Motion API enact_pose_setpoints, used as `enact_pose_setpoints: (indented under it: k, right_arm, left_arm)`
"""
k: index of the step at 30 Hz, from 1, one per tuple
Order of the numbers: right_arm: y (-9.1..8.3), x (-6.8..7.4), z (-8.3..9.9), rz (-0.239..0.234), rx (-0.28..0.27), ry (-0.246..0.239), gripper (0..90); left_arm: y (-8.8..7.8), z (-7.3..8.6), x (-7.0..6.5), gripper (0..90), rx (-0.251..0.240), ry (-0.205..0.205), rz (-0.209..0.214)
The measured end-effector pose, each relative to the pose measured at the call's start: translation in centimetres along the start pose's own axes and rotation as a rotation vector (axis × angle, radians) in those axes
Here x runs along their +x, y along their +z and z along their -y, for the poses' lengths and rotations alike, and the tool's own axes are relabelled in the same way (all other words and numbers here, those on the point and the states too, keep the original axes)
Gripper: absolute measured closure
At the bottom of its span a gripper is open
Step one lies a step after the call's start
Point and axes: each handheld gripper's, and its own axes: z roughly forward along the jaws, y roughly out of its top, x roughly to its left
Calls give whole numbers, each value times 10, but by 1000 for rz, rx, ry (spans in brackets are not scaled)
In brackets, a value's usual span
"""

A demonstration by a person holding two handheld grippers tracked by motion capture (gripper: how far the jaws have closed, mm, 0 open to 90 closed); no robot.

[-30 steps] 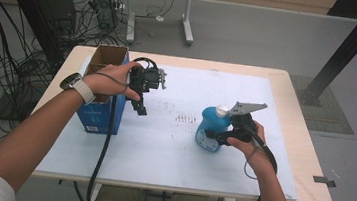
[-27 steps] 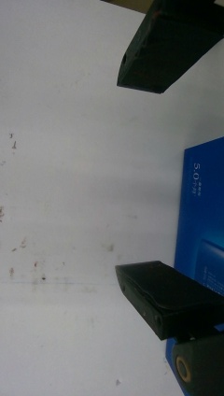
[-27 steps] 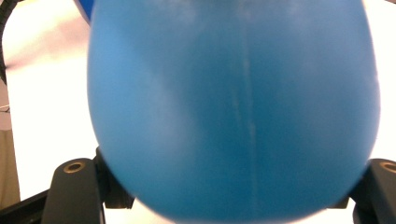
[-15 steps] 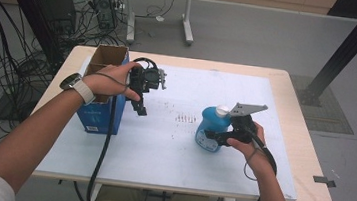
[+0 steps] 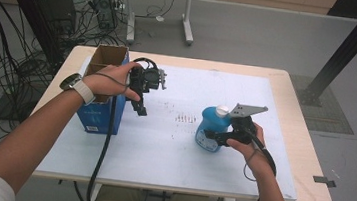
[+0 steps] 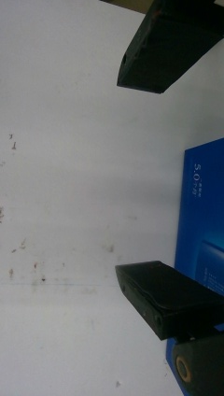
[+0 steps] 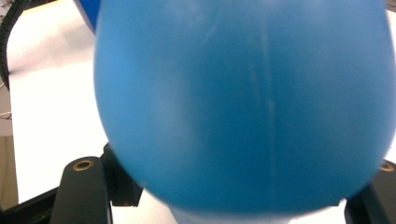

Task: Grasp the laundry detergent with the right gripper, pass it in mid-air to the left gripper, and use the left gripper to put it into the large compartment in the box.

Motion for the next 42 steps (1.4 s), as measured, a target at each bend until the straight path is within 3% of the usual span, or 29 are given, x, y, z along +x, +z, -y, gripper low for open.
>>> enact_pose_setpoints:
  k: [42]
  right_arm:
    - [7,-1,5,1,-29,9,349]
  left_arm:
    - [2,1,0,96,-3,-3,1]
